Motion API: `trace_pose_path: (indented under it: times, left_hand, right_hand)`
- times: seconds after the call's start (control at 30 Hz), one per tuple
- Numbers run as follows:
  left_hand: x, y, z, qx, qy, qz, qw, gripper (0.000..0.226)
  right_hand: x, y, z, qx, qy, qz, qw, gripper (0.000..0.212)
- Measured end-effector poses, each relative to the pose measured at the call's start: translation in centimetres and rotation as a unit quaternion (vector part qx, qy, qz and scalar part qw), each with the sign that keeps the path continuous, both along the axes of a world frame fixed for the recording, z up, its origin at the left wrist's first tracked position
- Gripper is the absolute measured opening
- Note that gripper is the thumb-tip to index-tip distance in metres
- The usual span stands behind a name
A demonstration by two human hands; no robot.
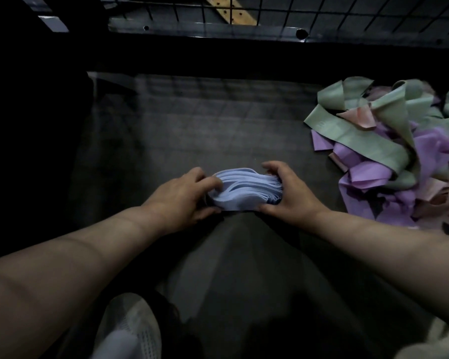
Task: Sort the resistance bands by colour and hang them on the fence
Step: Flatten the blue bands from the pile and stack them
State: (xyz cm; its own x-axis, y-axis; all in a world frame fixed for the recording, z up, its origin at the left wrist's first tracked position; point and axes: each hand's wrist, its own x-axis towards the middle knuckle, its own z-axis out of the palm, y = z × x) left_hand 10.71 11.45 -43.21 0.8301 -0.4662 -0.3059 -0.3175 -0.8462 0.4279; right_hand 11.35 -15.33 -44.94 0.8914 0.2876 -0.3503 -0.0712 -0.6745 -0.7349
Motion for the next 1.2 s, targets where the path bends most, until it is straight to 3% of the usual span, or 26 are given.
trace_pose_path:
  times: [0.1, 0.2, 0.3, 0.43, 0.6, 0.7, 0.83, 0.97, 1.2]
  left_hand:
    - [-0.2, 0.6, -0.3, 0.032, -0.077, -0.095, 0.992, 0.039]
    - [-0.3, 0.7, -0.5, 0.048, -0.095, -0.105, 0.989, 0.04]
    - [-0.7, 0.1, -0.8, 0.069, -0.101, -0.114, 0.986, 0.04]
    - [-1.6, -1.2, -0.7, 0.092, -0.07, -0.092, 0.989, 0.047]
    - [-1.5, -0.4, -1.0, 0.105, -0.128, -0.112, 0.98, 0.041]
    - [-1.4, 0.1, -1.7, 0.103, -0.151, -0.115, 0.976, 0.043]
    - [-1.2, -0.3, -2.2, 0.086, -0.133, -0.12, 0.98, 0.048]
    - [-1.3, -0.2, -2.3, 0.084, -0.12, -0.114, 0.983, 0.049]
    - [-1.2, -0.9, -1.9, 0.09, -0.105, -0.105, 0.985, 0.049]
  right_hand:
    - [-0.6, -0.1, -0.6, 0.002, -0.049, 0.026, 0.998, 0.059]
    - [-0.9, -0.3, -1.1, -0.013, -0.06, 0.044, 0.997, 0.053]
    - [-1.1, -0.4, -1.4, -0.049, -0.086, 0.034, 0.995, 0.055]
    - [-1.3, -0.3, -1.4, -0.06, -0.073, 0.032, 0.995, 0.082]
    - [-1.6, -0.4, -1.4, -0.058, -0.073, 0.015, 0.995, 0.06]
    - [-1.8, -0.2, -1.0, -0.023, -0.039, -0.001, 0.999, 0.073]
    - [-2.1, 0.4, -0.8, -0.05, -0.031, 0.012, 0.998, 0.099]
    - [-2.9, 0.6, -1.1, -0.069, -0.059, -0.059, 0.994, 0.114]
    - [-5.2, -0.1, -1.6, -0.039, -0.107, -0.105, 0.988, 0.078]
